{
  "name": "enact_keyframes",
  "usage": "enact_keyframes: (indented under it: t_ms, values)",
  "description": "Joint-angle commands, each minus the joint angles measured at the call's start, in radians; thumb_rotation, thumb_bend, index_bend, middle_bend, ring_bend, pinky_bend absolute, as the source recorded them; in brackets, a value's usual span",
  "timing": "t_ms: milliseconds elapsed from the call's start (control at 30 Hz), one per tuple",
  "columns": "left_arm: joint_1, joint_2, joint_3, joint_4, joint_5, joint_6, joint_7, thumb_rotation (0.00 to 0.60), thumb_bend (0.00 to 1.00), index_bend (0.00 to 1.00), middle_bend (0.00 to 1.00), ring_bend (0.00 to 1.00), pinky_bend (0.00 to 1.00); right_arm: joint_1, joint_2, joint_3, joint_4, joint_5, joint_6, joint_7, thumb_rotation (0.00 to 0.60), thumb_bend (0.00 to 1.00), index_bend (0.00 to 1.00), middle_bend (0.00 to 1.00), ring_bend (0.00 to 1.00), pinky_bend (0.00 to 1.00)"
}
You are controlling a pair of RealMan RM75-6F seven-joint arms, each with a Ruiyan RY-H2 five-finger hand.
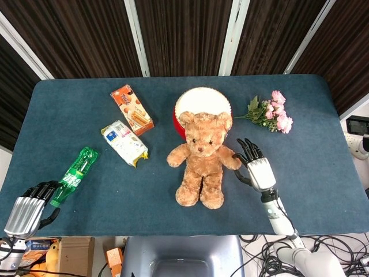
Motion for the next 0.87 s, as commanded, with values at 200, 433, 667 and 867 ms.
enact_keyframes:
  t_ms: [200, 433, 667, 867]
  values:
    - [-0.002, -0.001, 0.004, -0.002, 0.004, -0.006, 0.007, 0.600, 0.28, 0.27, 0.25, 0.25, 0.40, -0.144, 0.415, -0.094, -0.638, -0.046, 0.072, -0.303, 0.600, 0.20, 0.09, 0.00, 0.00, 0.18]
    - [0.000, -0.003, 0.005, -0.007, 0.003, -0.006, 0.020, 0.600, 0.28, 0.27, 0.25, 0.25, 0.40, -0.238, 0.685, -0.154, -1.011, -0.040, 0.090, -0.402, 0.600, 0.20, 0.08, 0.00, 0.00, 0.19]
    - [0.006, -0.002, 0.008, -0.013, 0.011, 0.005, 0.036, 0.600, 0.28, 0.27, 0.25, 0.25, 0.40, -0.292, 0.843, -0.219, -1.140, -0.045, 0.064, -0.351, 0.600, 0.20, 0.05, 0.00, 0.00, 0.24]
    - [0.009, -0.009, 0.007, -0.013, 0.015, 0.013, 0.050, 0.600, 0.28, 0.26, 0.25, 0.25, 0.40, -0.333, 0.886, -0.225, -1.157, -0.053, 0.076, -0.351, 0.600, 0.20, 0.05, 0.00, 0.00, 0.28]
